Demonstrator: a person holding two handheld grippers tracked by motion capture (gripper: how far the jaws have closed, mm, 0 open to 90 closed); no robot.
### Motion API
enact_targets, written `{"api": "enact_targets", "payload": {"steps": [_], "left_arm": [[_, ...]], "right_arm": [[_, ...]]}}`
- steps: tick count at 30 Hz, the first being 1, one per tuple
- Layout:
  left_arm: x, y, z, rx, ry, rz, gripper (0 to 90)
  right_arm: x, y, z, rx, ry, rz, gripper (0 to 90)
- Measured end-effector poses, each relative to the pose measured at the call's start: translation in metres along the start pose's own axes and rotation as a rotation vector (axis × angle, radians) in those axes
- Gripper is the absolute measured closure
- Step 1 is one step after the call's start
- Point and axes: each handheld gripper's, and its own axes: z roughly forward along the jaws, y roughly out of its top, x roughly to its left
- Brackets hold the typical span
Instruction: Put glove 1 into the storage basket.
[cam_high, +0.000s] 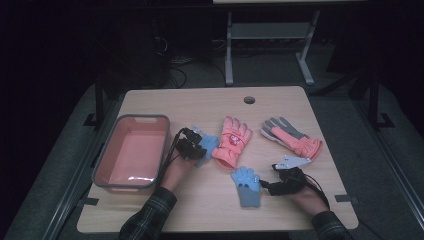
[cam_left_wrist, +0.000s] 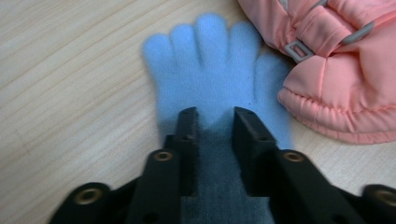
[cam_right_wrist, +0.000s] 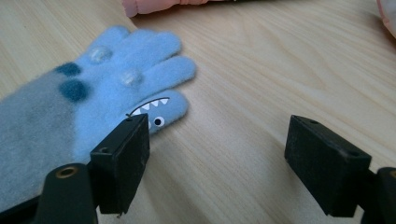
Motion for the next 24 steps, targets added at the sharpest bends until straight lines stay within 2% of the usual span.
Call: {"api": "enact_targets", "payload": {"steps": [1, 2, 4, 6, 7, 9, 10, 11, 12, 13, 16, 19, 22, 24], "left_arm": [[0.000, 0.000, 0.000, -0.004, -0.007, -0.002, 76.3], [0.000, -0.001, 0.000, -0.008, -0.013, 0.006, 84.8], [0.000, -0.002, 0.000, -0.008, -0.015, 0.003, 86.3], [0.001, -0.003, -0.001, -0.019, -0.023, -0.020, 87.9], [0.002, -0.004, -0.002, -0.033, -0.030, -0.045, 88.2], [0.003, -0.005, -0.004, -0.046, -0.036, -0.062, 88.7], [0.002, -0.005, -0.006, -0.045, -0.042, -0.067, 88.9], [0.002, -0.004, -0.007, -0.047, -0.044, -0.069, 88.9], [0.000, -0.004, -0.009, -0.058, -0.045, -0.075, 88.9], [0.000, -0.003, -0.012, -0.060, -0.037, -0.073, 88.9], [-0.001, 0.000, -0.021, -0.077, -0.015, -0.069, 88.9], [-0.003, 0.003, -0.031, -0.090, -0.007, -0.063, 89.0], [-0.004, 0.005, -0.042, -0.106, -0.013, -0.056, 89.0], [-0.004, 0.006, -0.050, -0.118, -0.022, -0.055, 89.0]], "right_arm": [[0.000, 0.000, 0.000, 0.000, 0.000, 0.000, 22.0], [0.000, 0.000, 0.000, 0.000, 0.000, 0.000, 22.0], [0.000, 0.000, 0.000, 0.000, 0.000, 0.000, 22.0], [0.000, 0.000, 0.000, 0.000, 0.000, 0.000, 22.1], [0.000, 0.000, 0.000, 0.000, -0.001, 0.000, 22.2], [0.000, 0.000, 0.000, -0.002, -0.002, 0.000, 24.6], [0.000, 0.000, -0.001, -0.003, 0.000, 0.000, 30.4], [-0.001, 0.000, -0.004, -0.010, 0.009, 0.015, 44.5], [-0.002, 0.001, -0.006, -0.005, 0.026, 0.023, 54.1], [-0.002, 0.001, -0.006, -0.005, 0.026, 0.023, 54.1], [0.001, 0.003, -0.015, -0.006, 0.083, 0.022, 74.7], [0.007, 0.002, -0.021, 0.020, 0.144, -0.001, 88.8], [0.013, -0.002, -0.024, 0.043, 0.205, -0.020, 90.0], [0.017, -0.003, -0.025, 0.049, 0.224, -0.031, 90.0]]}}
